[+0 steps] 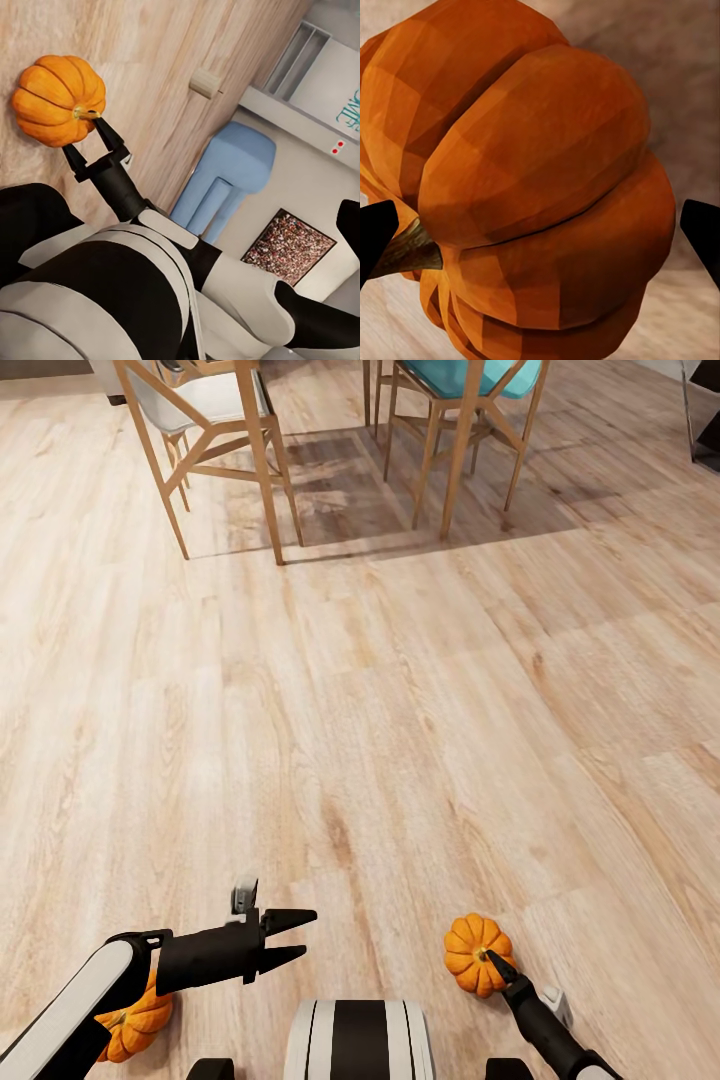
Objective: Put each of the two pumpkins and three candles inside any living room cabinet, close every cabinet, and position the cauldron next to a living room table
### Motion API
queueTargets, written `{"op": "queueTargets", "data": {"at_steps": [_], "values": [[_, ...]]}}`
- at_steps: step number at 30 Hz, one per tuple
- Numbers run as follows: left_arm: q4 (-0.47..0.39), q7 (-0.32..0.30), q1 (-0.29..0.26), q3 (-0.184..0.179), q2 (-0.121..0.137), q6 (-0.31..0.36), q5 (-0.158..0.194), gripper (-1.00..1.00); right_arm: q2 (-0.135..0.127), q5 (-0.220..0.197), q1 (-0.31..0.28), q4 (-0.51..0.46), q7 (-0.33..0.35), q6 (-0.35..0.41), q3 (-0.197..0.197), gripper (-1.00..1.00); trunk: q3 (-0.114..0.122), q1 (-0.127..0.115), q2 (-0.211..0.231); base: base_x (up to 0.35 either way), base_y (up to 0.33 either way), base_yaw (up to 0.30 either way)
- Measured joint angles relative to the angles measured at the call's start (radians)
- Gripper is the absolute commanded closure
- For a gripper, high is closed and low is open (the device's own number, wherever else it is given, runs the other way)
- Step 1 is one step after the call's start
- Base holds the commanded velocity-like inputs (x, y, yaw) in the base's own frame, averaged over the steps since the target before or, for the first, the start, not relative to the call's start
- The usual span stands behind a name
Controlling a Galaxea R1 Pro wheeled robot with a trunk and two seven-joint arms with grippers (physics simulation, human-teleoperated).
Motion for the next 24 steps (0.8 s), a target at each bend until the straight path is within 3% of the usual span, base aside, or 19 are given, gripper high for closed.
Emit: {"op": "queueTargets", "data": {"at_steps": [13, 24], "values": [[0.000, 0.000, 0.000, 0.000, 0.001, 0.000, 0.000, -1.00, 0.000, 0.002, 0.000, 0.000, 0.000, -0.002, -0.001, 1.00, 0.000, 0.000, 0.000, 0.000, 0.000, 0.000], [0.000, 0.000, 0.000, 0.001, 0.001, 0.000, 0.000, -1.00, 0.000, 0.004, 0.000, 0.002, -0.039, -0.008, 0.023, 1.00, 0.035, -0.004, 0.002, 0.000, 0.000, 0.000]]}}
